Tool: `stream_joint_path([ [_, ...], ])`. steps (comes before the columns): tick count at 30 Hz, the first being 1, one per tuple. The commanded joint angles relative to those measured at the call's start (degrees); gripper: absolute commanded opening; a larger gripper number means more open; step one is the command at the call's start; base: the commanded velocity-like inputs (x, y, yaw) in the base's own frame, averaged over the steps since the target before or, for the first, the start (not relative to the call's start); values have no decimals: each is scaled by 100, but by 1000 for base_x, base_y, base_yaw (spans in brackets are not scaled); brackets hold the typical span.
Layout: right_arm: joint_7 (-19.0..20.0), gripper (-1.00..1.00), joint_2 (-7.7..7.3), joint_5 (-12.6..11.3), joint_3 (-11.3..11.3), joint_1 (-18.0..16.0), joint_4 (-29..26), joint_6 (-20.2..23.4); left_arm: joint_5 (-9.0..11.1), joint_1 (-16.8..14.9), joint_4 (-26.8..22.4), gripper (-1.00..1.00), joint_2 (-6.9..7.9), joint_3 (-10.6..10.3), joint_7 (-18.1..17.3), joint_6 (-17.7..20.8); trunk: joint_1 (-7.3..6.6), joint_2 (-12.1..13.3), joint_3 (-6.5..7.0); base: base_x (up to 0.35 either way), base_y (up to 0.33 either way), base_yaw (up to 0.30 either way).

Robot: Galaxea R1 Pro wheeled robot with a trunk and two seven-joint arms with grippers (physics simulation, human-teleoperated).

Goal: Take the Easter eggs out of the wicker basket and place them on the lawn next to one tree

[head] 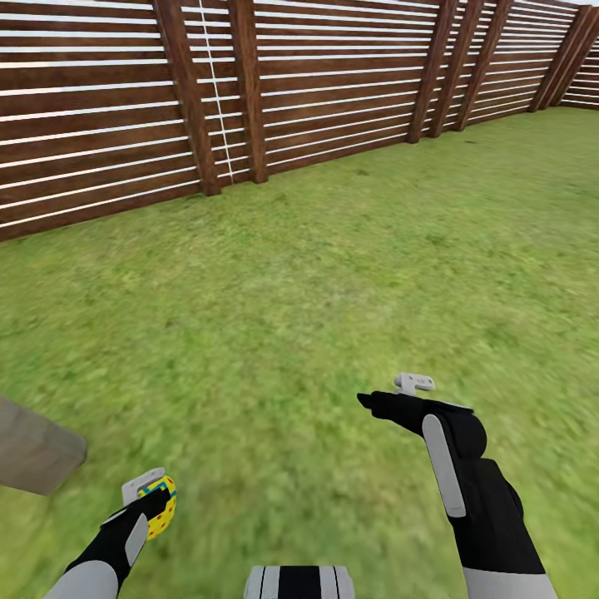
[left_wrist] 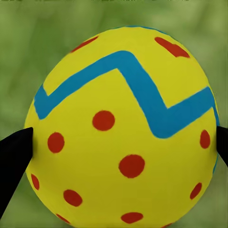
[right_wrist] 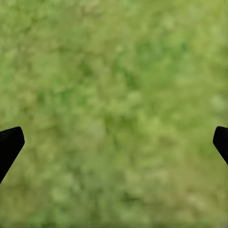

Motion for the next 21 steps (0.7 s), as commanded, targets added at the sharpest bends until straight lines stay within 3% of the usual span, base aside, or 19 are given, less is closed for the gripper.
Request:
stream_joint_path([
  [1,-22,100,4,-40,-9,-3,-4,24,-59,-4,-8,-100,-5,30,-2,24,-1,-2,-4,0,0,0],
  [7,-22,100,4,-40,-6,-3,-4,24,-60,-4,-9,-100,-7,22,-3,23,12,-8,-115,0,0,0],
  [14,-22,100,2,-40,-7,-3,-4,32,-67,-4,-9,-100,-7,21,-3,23,12,-8,-115,0,0,0],
  [21,-22,100,1,-40,-7,-3,-4,33,-68,-4,-9,-100,-7,13,-3,21,30,-18,-270,0,0,0],
])
